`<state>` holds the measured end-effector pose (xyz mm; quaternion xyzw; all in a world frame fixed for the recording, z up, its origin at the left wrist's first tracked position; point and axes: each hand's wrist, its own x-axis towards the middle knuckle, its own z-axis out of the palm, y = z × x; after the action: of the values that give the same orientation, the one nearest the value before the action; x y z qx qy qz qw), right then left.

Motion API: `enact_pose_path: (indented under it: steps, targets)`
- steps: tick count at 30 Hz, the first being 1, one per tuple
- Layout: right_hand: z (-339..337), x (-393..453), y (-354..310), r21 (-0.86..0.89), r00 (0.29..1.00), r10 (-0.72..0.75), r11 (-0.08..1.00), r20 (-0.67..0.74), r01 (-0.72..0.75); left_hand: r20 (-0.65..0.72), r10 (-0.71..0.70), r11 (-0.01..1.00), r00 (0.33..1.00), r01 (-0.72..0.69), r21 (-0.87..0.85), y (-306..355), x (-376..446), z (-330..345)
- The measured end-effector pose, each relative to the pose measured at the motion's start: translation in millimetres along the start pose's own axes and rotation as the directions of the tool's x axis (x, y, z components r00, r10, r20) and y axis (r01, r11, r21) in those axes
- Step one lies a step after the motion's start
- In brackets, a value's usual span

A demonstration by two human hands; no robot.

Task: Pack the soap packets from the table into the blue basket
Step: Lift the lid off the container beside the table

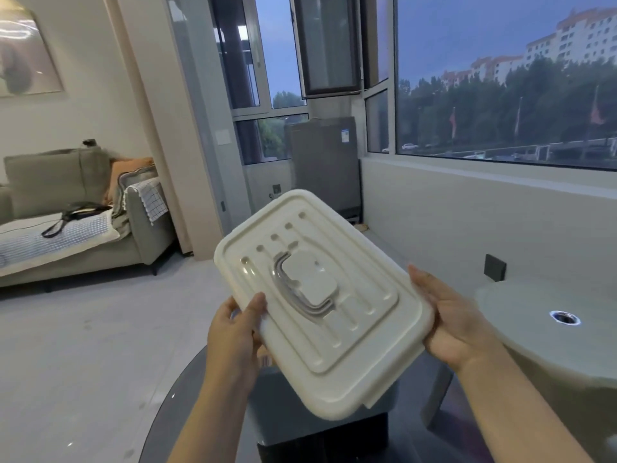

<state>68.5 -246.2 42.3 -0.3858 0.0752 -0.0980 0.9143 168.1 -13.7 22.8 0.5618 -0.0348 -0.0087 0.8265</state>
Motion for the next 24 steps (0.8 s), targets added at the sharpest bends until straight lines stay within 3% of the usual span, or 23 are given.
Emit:
enact_pose_path:
  steps: [3, 5, 8, 13, 19, 21, 24]
  targets:
    - [0, 8, 14, -0.029, 0.993, -0.047, 0.998, 0.109, 0.050, -0.088, -0.015, 0.995, 0.996, 0.006, -0.102, -4, 5, -1]
    - [4, 11, 26, -0.139, 0.985, -0.078, 0.985, 0.153, 0.100, -0.124, 0.018, 0.992, 0.992, -0.033, -0.122, -7, 7, 0]
    - [4, 21, 40, -0.244, 0.984, -0.171, 0.954, 0.045, 0.177, -0.117, 0.058, 0.987, 0.991, -0.074, -0.143, -8, 6, 1]
    - [-3, 34, 29, -0.340, 0.976, -0.208, 0.924, -0.068, 0.173, -0.109, 0.081, 0.935, 0.991, -0.114, -0.335, 16, 23, -27]
    - [-15, 47, 11, -0.409, 0.959, -0.220, 0.903, -0.176, 0.132, 0.019, -0.055, 0.996, 0.998, 0.056, -0.073, 10, 32, -54]
    - [-18, 51, 10, -0.388, 0.951, -0.231, 0.912, -0.206, 0.137, -0.018, -0.069, 0.997, 0.997, 0.069, 0.031, 8, 32, -56]
    - [-20, 61, 5, -0.462, 0.933, -0.293, 0.870, -0.210, 0.169, -0.132, 0.027, 0.963, 0.991, 0.009, 0.271, 7, 32, -59]
